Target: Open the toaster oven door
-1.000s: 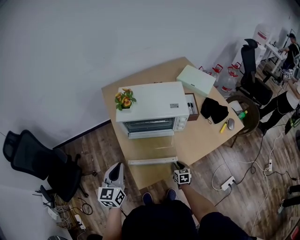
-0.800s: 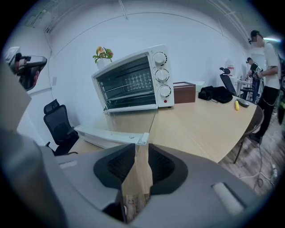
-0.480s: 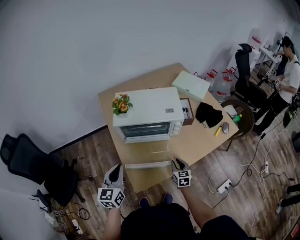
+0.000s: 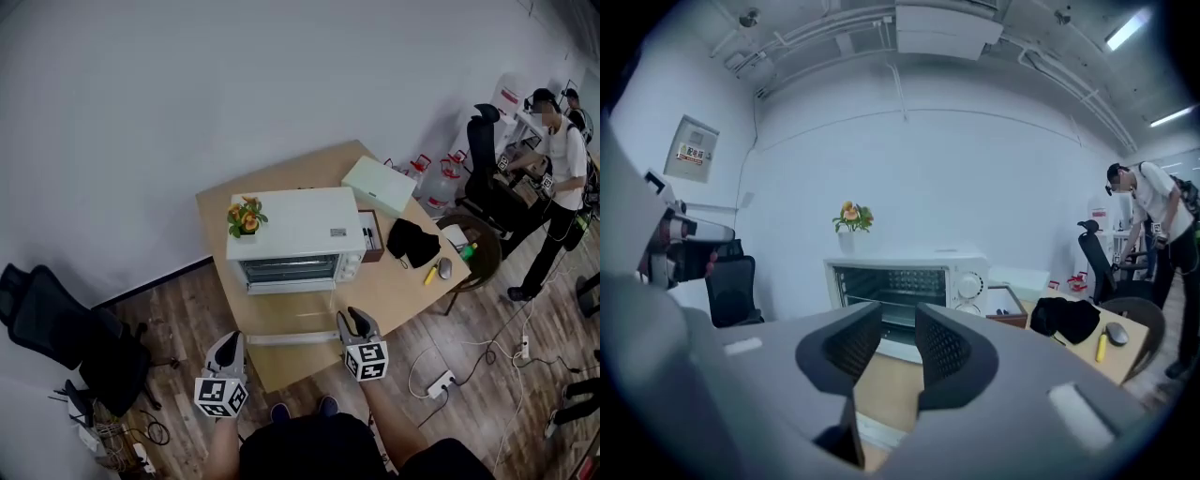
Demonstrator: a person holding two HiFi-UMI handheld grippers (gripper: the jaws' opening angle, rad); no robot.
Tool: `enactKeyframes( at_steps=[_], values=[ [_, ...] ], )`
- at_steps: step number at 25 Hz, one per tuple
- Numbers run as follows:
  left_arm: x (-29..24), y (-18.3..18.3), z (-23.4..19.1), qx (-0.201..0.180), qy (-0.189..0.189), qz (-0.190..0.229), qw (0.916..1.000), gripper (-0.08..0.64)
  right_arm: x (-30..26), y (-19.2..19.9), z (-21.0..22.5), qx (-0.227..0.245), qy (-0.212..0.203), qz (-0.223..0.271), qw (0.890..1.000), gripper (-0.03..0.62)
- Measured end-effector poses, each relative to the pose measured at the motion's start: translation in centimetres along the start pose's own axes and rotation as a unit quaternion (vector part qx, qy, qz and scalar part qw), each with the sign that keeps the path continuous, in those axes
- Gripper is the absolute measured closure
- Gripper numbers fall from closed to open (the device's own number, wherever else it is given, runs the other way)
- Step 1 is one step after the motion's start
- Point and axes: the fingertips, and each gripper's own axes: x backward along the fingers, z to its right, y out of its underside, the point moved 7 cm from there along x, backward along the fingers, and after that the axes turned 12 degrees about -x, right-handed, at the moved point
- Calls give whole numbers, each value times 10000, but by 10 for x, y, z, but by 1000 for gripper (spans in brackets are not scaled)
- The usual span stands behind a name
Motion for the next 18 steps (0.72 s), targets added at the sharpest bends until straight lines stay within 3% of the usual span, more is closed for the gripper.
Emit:
enactKeyframes(
  at_steps=[5,10,18],
  values=[
    [1,3,0,48,22,18,10000,560,17,-17,-15,20,-115,208,9997,466],
    [1,4,5,-232,46,-19,9997,560,30,-19,-24,189,-126,249,9994,464],
    [2,5,7,-65,154,21,9999,560,48,-12,-30,269,18,318,9991,466]
  ],
)
